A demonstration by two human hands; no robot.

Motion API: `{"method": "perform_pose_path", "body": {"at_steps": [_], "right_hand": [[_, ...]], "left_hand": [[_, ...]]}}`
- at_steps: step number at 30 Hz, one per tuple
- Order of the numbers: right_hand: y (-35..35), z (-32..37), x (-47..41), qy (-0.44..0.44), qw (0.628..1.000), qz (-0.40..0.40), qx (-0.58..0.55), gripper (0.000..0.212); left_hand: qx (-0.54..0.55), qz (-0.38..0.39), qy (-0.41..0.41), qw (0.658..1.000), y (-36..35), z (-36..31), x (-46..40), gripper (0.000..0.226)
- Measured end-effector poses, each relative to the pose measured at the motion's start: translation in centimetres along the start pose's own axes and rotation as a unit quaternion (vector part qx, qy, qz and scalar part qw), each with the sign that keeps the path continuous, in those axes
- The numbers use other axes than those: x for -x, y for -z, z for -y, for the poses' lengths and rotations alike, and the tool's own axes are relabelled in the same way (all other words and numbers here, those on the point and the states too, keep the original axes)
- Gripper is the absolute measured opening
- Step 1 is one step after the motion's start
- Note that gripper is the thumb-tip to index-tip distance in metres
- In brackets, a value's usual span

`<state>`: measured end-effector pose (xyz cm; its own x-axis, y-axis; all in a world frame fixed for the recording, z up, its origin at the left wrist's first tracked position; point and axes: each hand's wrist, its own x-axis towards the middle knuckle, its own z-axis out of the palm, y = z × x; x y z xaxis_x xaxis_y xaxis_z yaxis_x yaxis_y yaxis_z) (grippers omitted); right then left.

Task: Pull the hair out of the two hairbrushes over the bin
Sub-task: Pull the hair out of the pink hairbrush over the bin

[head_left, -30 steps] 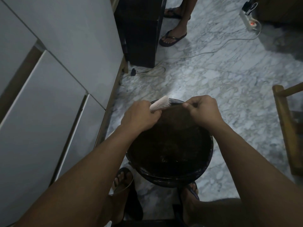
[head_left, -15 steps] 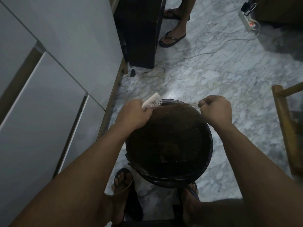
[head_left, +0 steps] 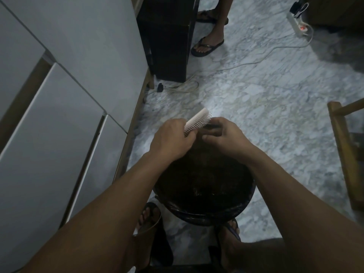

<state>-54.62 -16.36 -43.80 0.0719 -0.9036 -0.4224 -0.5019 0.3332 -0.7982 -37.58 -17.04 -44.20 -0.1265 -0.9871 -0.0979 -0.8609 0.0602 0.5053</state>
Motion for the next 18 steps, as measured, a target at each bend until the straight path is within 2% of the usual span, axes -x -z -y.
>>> {"method": "perform_pose_path", "body": {"at_steps": [4, 5, 9, 18], "right_hand": [[0.6, -0.3, -0.1, 0.002, 0.998, -0.003, 0.055, 0.015], [0.8, -0.3, -0.1, 0.011, 0.996, -0.003, 0.089, 0.012], [1.4, -0.5, -0.1, 0.007, 0.984, -0.018, 0.178, 0.022], [3.0, -1.5, 0.0, -0.074, 0.941, -0.062, 0.325, 0.003]], "left_hand": [[-0.012, 0.007, 0.021, 1.000, 0.1, 0.4, 0.0, 0.035], [-0.014, 0.006, 0.027, 1.000, 0.1, 0.4, 0.0, 0.035], [-0.043, 0.000, 0.051, 0.998, 0.5, 0.4, -0.1, 0.037], [-0.061, -0.026, 0.107, 0.992, 0.9, 1.9, -0.5, 0.044]]}}
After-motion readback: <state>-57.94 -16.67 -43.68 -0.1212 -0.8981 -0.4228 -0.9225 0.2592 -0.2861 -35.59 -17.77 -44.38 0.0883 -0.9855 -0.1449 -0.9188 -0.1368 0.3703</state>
